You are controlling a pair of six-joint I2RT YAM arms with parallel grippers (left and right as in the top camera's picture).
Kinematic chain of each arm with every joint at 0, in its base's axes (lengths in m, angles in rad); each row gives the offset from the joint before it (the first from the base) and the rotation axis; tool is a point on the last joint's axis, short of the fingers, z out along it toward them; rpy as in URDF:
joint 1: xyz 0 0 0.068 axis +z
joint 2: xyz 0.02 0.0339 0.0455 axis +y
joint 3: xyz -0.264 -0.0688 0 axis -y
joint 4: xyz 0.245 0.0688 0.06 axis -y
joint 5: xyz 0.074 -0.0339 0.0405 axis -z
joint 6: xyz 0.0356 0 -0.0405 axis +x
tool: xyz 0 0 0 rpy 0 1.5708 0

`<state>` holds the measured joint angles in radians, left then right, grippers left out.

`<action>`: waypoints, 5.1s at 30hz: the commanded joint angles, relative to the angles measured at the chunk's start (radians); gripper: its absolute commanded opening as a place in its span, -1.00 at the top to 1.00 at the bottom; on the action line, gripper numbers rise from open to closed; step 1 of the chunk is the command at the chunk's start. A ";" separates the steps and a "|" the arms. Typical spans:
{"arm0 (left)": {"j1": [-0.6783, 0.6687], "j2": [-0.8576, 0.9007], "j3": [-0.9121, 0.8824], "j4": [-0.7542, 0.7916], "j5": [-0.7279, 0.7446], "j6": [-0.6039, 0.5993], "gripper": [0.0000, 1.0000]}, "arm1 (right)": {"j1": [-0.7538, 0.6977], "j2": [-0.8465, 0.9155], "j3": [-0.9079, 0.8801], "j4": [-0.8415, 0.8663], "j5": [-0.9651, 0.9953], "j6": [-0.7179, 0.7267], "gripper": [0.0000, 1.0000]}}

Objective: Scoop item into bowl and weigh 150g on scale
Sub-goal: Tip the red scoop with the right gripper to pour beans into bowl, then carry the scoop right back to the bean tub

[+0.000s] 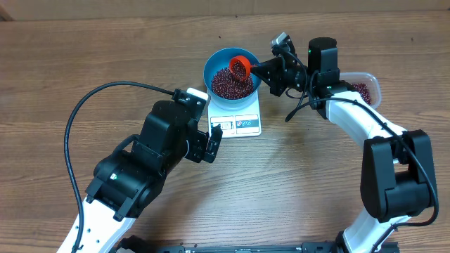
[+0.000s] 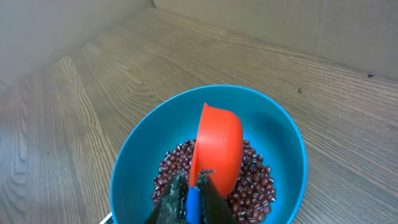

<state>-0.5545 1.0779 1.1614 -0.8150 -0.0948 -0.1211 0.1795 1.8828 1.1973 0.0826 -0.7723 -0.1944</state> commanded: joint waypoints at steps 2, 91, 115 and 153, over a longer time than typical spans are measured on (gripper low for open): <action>0.005 0.003 0.013 0.003 -0.013 -0.002 -0.99 | 0.013 0.005 0.000 -0.014 -0.007 0.002 0.93; 0.005 0.009 0.013 0.003 -0.013 -0.002 -0.99 | -0.092 -0.042 0.003 0.101 -0.235 0.748 0.92; 0.005 0.009 0.013 0.003 -0.013 -0.002 -0.99 | -0.609 -0.389 0.003 -0.581 -0.164 0.240 0.93; 0.005 0.009 0.013 0.003 -0.013 -0.002 -0.99 | -0.289 -0.402 0.015 -0.705 1.138 -0.140 0.92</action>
<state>-0.5545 1.0832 1.1614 -0.8150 -0.0952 -0.1211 -0.1261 1.5188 1.1969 -0.6373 0.2214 -0.3298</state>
